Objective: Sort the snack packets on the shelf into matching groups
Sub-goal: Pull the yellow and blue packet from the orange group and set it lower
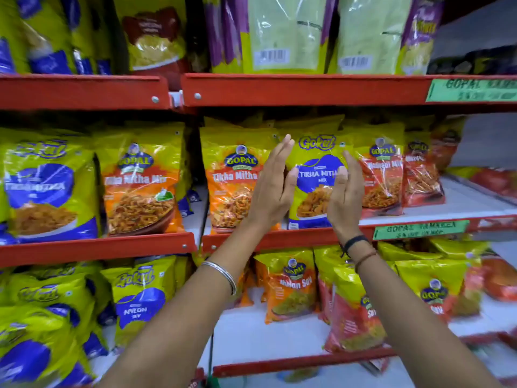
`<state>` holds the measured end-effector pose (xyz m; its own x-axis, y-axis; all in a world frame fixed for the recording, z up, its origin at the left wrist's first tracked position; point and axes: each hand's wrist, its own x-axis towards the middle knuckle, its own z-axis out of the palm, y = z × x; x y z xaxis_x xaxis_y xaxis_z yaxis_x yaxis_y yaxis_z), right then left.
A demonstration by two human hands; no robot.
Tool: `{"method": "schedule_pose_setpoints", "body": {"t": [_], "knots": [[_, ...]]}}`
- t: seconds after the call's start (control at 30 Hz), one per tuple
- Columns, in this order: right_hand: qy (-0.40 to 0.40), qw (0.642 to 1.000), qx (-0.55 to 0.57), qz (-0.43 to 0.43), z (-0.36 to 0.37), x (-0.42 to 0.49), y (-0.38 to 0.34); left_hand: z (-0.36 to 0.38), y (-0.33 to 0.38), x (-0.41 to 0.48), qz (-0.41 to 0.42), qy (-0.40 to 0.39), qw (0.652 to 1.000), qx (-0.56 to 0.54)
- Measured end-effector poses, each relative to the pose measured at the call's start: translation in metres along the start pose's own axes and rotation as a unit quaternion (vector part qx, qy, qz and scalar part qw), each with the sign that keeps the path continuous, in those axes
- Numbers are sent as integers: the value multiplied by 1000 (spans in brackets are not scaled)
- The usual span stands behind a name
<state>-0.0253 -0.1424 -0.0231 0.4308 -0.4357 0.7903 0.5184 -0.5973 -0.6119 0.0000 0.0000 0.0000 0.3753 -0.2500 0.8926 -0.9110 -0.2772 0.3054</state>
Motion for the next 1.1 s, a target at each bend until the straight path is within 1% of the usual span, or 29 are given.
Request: {"method": "schedule_pose_setpoints", "body": {"t": [0.07,0.13,0.27,0.33,0.4,0.5,0.63,0.77,0.83,0.97,1.03,1.1], "knots": [[-12,999,-15,47,-8,3,20,20,-3,-3,-75,2,997,-13],[-48,995,-17,87,-12,-1,39,38,-6,-12,-159,-17,987,-15],[-122,978,-58,157,-14,4,74,69,-18,-13,-306,-53,950,-21],[-152,966,-52,200,-15,8,88,78,-25,-13,-359,-74,930,-29],[-161,960,-24,229,-16,12,99,84,-34,-14,-386,-96,917,-22],[-182,951,24,250,-20,17,114,86,-49,-21,-399,-110,910,-3],[-181,954,42,233,-27,19,124,84,-53,-21,-397,-96,913,-12],[-170,962,79,199,-36,9,118,77,-39,-33,-367,-42,927,-62],[-159,965,107,179,-40,1,109,72,-27,-43,-338,-5,937,-85],[-102,962,195,160,-45,-17,71,48,1,-58,-269,62,956,-96],[-80,962,209,153,-46,-26,53,33,11,-64,-249,80,961,-89],[-80,962,209,154,-45,-43,39,14,20,-78,-253,78,961,-84]]}}
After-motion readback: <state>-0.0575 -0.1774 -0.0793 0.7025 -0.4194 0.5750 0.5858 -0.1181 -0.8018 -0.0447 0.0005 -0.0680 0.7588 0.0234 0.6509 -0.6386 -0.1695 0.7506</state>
